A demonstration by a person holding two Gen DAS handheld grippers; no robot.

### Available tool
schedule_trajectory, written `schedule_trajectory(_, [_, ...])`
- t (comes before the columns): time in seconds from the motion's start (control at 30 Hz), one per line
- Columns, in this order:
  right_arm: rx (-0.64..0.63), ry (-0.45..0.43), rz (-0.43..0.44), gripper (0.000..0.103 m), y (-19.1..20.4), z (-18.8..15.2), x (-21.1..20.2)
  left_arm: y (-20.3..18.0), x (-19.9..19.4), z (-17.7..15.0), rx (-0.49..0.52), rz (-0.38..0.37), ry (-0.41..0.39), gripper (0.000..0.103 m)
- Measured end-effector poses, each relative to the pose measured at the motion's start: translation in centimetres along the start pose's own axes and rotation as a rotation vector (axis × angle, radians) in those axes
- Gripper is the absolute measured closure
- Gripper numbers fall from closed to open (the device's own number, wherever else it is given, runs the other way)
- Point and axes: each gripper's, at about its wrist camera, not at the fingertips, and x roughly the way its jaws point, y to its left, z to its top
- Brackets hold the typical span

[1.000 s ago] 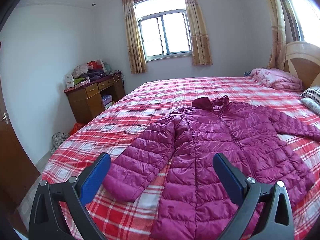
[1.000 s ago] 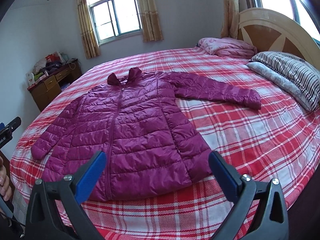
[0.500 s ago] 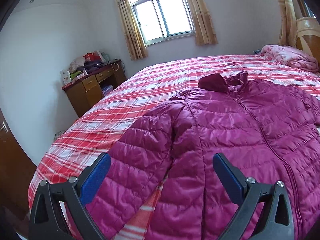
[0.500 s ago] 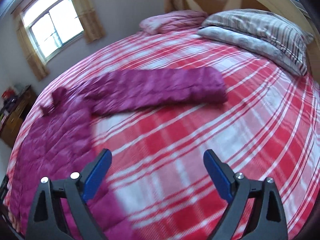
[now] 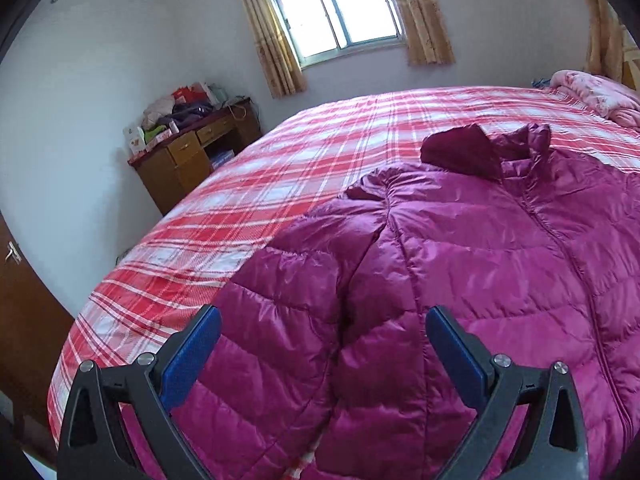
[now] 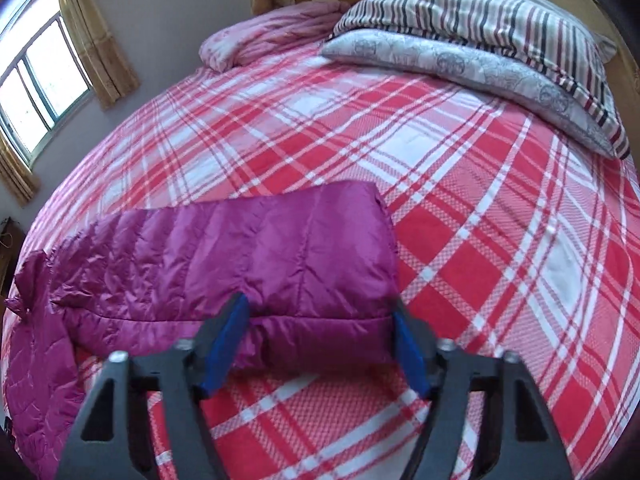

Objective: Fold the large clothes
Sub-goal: 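Grasp the cuff of a jacket sleeve with the right gripper, then fold the held sleeve across the jacket front and open the right gripper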

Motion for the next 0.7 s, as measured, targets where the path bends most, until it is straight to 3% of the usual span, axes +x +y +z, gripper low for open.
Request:
schedule_trajectory(0.07, [-0.046,-0.001,0.021,0.07,0.3,0.1,-0.1,0.2,1.0,-0.3,-0.011,-0.009,0.021,0.001])
schedule_trajectory(0.17, [-0.072,-0.016,0.017,0.082,1.0,0.3,-1.2,0.3,1.6,-0.9,-0.026,-0.028,0.038,0.001])
schedule_trajectory(0.47, [-0.27,-0.303,0.013,0.084,8.6,2.7,-10.3,2.4,0.6,-0.6,-0.102,-0.071,0.034,0.001])
schedule_trajectory(0.7, [-0.485,-0.439,0.107,0.084,17.6,1.0,-15.1,4.6,0.2,0.0,-0.13,-0.076,0.013,0.001])
